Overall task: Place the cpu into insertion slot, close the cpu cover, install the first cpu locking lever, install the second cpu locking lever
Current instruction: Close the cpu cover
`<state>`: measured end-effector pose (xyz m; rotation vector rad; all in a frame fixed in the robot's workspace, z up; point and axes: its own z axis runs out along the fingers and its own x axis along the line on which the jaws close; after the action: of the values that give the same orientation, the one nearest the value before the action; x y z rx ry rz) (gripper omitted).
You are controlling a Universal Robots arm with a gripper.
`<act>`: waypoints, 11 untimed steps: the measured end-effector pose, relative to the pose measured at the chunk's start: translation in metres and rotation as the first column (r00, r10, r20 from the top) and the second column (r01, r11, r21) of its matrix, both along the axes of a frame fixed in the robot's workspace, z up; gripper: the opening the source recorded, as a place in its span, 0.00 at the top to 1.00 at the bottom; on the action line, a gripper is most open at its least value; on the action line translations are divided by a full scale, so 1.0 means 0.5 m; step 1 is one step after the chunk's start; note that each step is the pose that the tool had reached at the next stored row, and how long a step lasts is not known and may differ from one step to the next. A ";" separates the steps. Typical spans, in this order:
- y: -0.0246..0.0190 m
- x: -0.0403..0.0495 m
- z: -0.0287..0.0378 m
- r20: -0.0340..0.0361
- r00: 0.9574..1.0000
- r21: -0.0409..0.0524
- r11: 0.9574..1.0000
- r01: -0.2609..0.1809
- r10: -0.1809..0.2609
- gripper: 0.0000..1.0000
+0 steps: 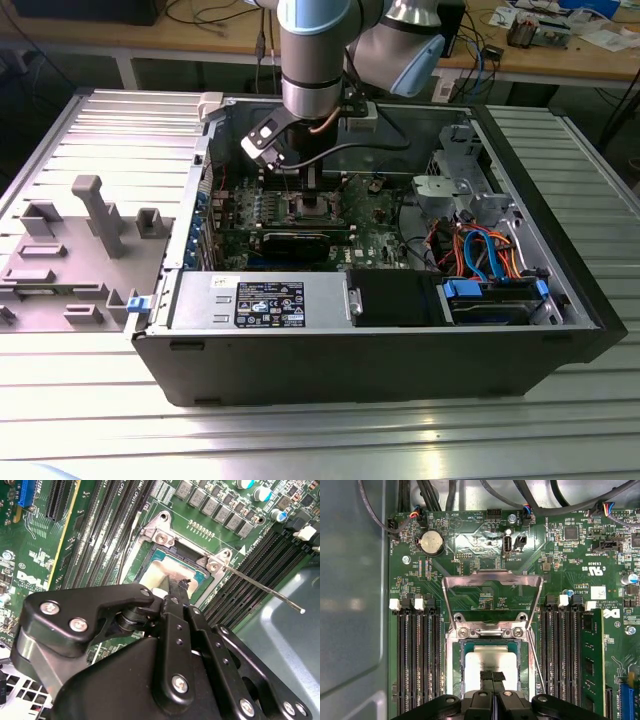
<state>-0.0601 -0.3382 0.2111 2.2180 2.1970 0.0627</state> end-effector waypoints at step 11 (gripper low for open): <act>-0.0001 0.002 0.007 -0.002 1.000 -0.002 1.000 0.000 0.000 0.89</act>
<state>-0.0593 -0.3382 0.2146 2.2180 2.1970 0.0585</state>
